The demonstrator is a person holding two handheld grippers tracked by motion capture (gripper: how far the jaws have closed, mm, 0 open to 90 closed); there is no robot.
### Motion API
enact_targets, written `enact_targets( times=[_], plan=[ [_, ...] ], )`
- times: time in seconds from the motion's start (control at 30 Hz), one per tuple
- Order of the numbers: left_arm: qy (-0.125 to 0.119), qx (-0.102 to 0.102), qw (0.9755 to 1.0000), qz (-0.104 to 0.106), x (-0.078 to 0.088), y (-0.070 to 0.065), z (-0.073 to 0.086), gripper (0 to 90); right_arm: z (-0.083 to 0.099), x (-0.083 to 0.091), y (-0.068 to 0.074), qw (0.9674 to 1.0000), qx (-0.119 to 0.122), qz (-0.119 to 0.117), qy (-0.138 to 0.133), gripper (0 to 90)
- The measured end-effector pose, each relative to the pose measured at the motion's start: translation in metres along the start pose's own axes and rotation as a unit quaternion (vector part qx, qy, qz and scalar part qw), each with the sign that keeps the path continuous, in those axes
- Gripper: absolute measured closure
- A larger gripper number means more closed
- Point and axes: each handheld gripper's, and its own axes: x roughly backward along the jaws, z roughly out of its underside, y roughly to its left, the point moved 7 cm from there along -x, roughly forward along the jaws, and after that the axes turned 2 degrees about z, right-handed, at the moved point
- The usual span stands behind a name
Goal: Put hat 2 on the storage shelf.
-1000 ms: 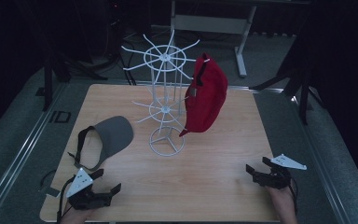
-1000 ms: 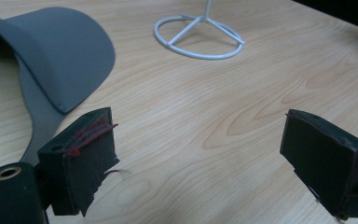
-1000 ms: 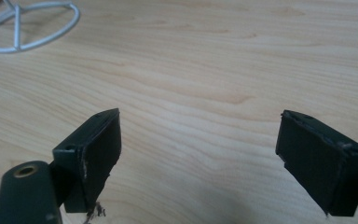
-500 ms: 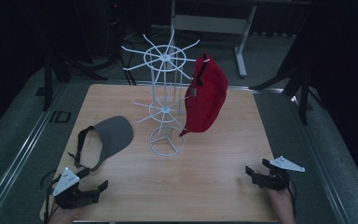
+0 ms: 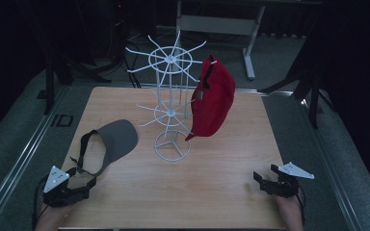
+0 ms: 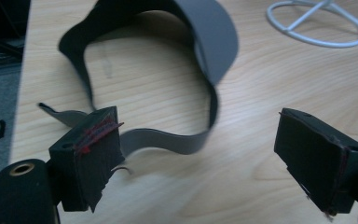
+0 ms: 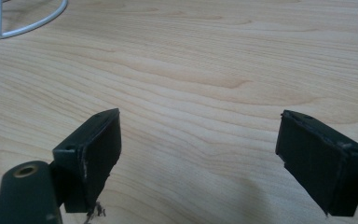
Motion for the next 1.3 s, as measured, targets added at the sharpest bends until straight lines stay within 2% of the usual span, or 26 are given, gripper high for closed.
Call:
enact_targets(
  times=[0.17, 0.27, 0.33, 0.4, 0.47, 0.53, 0.57, 0.63, 0.7, 0.8, 0.87, 0.93, 1.03, 1.1, 1.2, 1.3],
  plan=[
    [0.015, 0.005, 0.9998, -0.009, -0.006, 0.018, 0.000, 17.0, 0.001, 0.000, 0.000, 1.0000, -0.002, -0.005, 0.002, 14.1],
    [0.021, 0.011, 0.9997, -0.006, -0.010, 0.024, 0.001, 20.2, 0.000, 0.000, 0.000, 1.0000, -0.001, -0.007, 0.002, 14.1],
    [0.032, 0.013, 0.9994, 0.003, -0.013, 0.026, 0.003, 24.1, 0.000, -0.001, 0.001, 1.0000, 0.000, -0.008, 0.002, 14.2],
    [0.048, 0.006, 0.9988, -0.008, -0.017, 0.028, 0.007, 28.5, 0.000, -0.001, 0.001, 1.0000, 0.001, -0.008, 0.002, 14.2],
    [0.055, 0.004, 0.9984, -0.008, -0.020, 0.030, 0.010, 33.9, 0.000, -0.001, 0.001, 1.0000, 0.001, -0.009, 0.002, 14.2],
    [0.057, 0.004, 0.9984, -0.007, -0.021, 0.031, 0.011, 36.1, 0.000, -0.001, 0.001, 1.0000, -0.001, -0.010, 0.001, 14.2],
    [0.059, 0.006, 0.9982, -0.013, -0.022, 0.033, 0.012, 39.2, -0.001, -0.001, 0.001, 1.0000, -0.001, -0.009, 0.001, 14.2],
    [0.056, 0.012, 0.9983, -0.008, -0.023, 0.035, 0.011, 39.8, -0.001, -0.001, 0.000, 1.0000, -0.001, -0.009, 0.002, 14.2],
    [0.064, 0.015, 0.9978, -0.009, -0.025, 0.038, 0.011, 41.5, -0.001, -0.001, 0.001, 1.0000, -0.001, -0.009, 0.003, 14.2],
    [0.075, 0.020, 0.9968, -0.016, -0.028, 0.041, 0.010, 46.9, -0.001, -0.002, 0.001, 0.9999, 0.001, -0.009, 0.005, 14.3],
    [0.083, 0.022, 0.9959, -0.030, -0.030, 0.044, 0.010, 51.5, 0.000, -0.002, 0.001, 0.9999, 0.001, -0.008, 0.006, 14.2],
    [0.074, 0.025, 0.9966, -0.023, -0.031, 0.045, 0.007, 56.9, 0.000, -0.002, 0.001, 0.9999, 0.001, -0.008, 0.007, 14.3],
    [0.071, 0.032, 0.9966, -0.028, -0.033, 0.045, 0.005, 68.4, 0.000, -0.002, 0.001, 0.9999, 0.002, -0.008, 0.008, 14.3],
    [0.074, 0.034, 0.9961, -0.032, -0.035, 0.045, 0.004, 79.5, 0.001, -0.003, 0.001, 0.9999, 0.003, -0.008, 0.010, 14.3],
    [0.080, 0.017, 0.9961, -0.034, -0.036, 0.042, 0.004, 83.0, 0.001, -0.003, 0.001, 0.9999, 0.003, -0.008, 0.011, 14.3],
    [0.075, 0.017, 0.9964, -0.037, -0.036, 0.040, 0.003, 85.5, 0.001, -0.002, 0.001, 0.9999, 0.002, -0.009, 0.011, 14.2]
  ],
)
